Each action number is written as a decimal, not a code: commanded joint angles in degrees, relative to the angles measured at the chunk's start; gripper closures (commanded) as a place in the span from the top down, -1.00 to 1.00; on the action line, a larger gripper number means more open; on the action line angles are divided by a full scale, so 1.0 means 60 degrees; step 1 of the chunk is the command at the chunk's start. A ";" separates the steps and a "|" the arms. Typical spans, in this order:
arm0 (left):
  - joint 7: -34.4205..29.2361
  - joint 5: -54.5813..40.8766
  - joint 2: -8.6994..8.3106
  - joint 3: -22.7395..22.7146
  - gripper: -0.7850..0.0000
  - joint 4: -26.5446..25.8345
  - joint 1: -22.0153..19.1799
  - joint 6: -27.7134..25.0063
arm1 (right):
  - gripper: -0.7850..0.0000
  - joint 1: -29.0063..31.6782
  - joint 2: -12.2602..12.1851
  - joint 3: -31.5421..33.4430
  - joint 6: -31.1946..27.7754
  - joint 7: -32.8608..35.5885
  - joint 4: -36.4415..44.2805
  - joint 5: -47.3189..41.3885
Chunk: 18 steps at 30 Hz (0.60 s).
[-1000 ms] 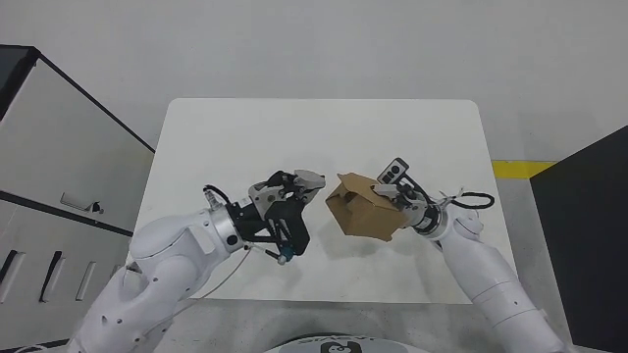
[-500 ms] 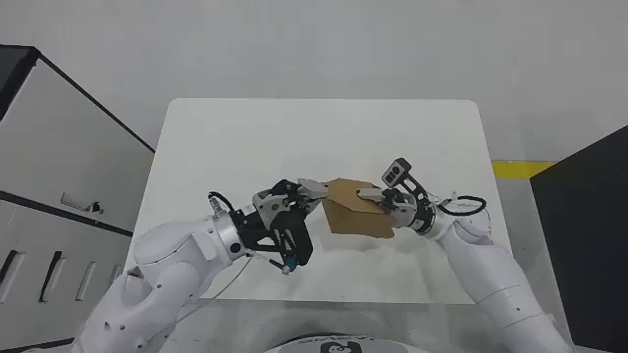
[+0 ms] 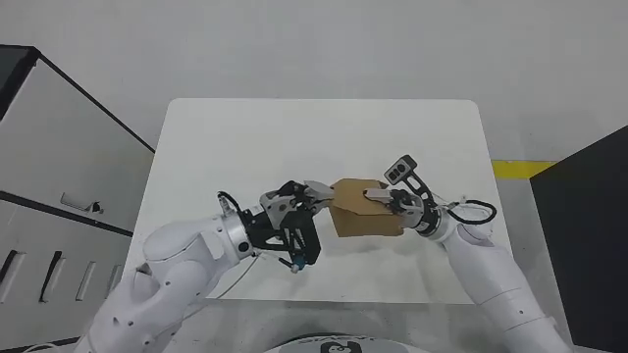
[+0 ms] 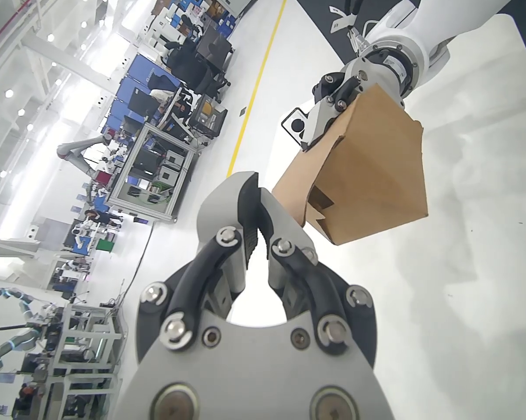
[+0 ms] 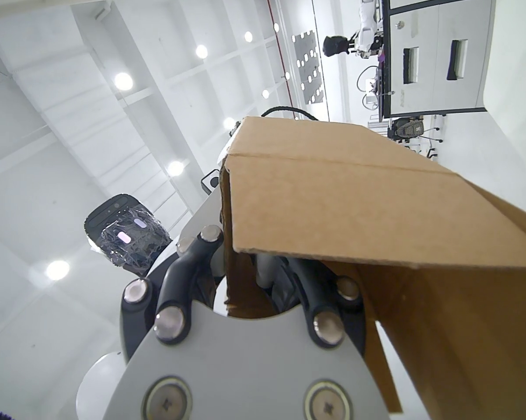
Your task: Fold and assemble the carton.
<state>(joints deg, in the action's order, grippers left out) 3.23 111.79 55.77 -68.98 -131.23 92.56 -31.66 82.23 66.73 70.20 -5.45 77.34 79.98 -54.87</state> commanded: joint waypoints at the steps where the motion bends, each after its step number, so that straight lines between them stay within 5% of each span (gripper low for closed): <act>1: 0.0009 0.0005 0.0000 0.0015 -1.00 -0.0015 0.0025 0.0010 | -1.00 0.0008 0.0004 -0.0012 0.0059 0.0066 0.0009 -0.0122; 18: 0.0257 0.0263 0.0019 0.0619 -1.00 -0.0167 0.0020 -0.0255 | -1.00 0.0198 0.0033 -0.0057 0.0482 0.0416 0.0146 -0.0922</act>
<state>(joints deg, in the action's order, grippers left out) 4.71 113.26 55.86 -65.65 -132.30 92.81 -33.02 83.33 66.95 69.82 -2.60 79.73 80.77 -60.36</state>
